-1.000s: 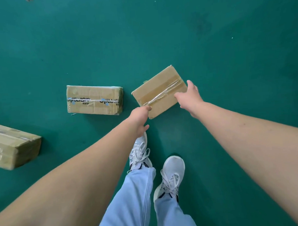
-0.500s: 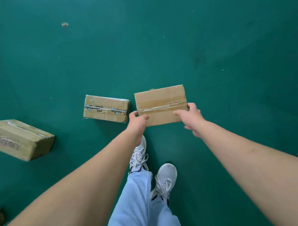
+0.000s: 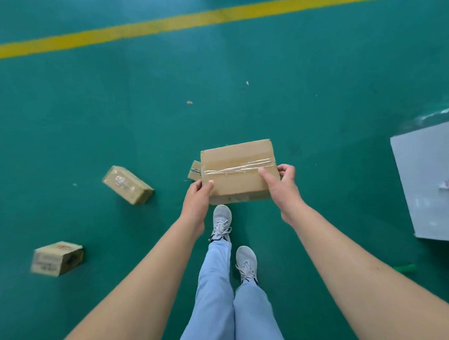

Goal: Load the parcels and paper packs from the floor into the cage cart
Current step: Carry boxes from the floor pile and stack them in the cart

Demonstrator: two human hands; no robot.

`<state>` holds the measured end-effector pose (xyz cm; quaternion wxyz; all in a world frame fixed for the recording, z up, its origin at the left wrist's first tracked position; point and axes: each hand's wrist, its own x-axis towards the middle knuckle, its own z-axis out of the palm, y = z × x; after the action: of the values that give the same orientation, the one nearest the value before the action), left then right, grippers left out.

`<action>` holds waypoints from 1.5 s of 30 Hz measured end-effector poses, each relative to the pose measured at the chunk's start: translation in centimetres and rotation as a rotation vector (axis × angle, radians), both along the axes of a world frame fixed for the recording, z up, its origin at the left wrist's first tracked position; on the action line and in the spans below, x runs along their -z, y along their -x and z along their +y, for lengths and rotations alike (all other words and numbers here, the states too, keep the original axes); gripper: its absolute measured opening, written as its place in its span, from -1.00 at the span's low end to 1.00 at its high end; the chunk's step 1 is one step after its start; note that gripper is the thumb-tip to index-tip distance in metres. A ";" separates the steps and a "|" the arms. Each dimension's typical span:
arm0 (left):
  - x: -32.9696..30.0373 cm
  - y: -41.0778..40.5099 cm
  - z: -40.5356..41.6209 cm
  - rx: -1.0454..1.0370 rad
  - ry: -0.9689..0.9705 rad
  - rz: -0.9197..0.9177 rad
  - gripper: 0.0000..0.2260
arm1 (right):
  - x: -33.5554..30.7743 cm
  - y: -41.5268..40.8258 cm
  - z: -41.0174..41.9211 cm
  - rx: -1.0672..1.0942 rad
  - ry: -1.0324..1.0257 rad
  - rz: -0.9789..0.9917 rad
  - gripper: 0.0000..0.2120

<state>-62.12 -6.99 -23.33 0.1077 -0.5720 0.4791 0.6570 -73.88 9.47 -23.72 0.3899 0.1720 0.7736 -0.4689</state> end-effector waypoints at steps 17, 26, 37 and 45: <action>-23.8 -29.3 2.7 -0.794 0.169 0.335 -0.70 | -24.3 -22.7 -4.8 -0.438 0.333 -0.095 -0.29; -26.0 -51.2 6.6 -1.286 0.266 0.343 -0.55 | -28.1 -43.2 -9.1 -0.869 0.390 -0.205 -0.46; -25.9 -83.8 16.8 -1.791 0.367 0.290 -0.56 | -29.2 -77.7 -8.2 -1.341 0.362 -0.297 -0.48; -26.6 -99.4 27.3 -2.142 0.455 0.289 -0.55 | -30.4 -97.2 -3.0 -1.668 0.365 -0.359 -0.49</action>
<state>37.26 20.35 3.25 -0.6819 -0.6154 -0.1464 0.3673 23.31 6.48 6.71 0.7436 -0.4443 0.4867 -0.1130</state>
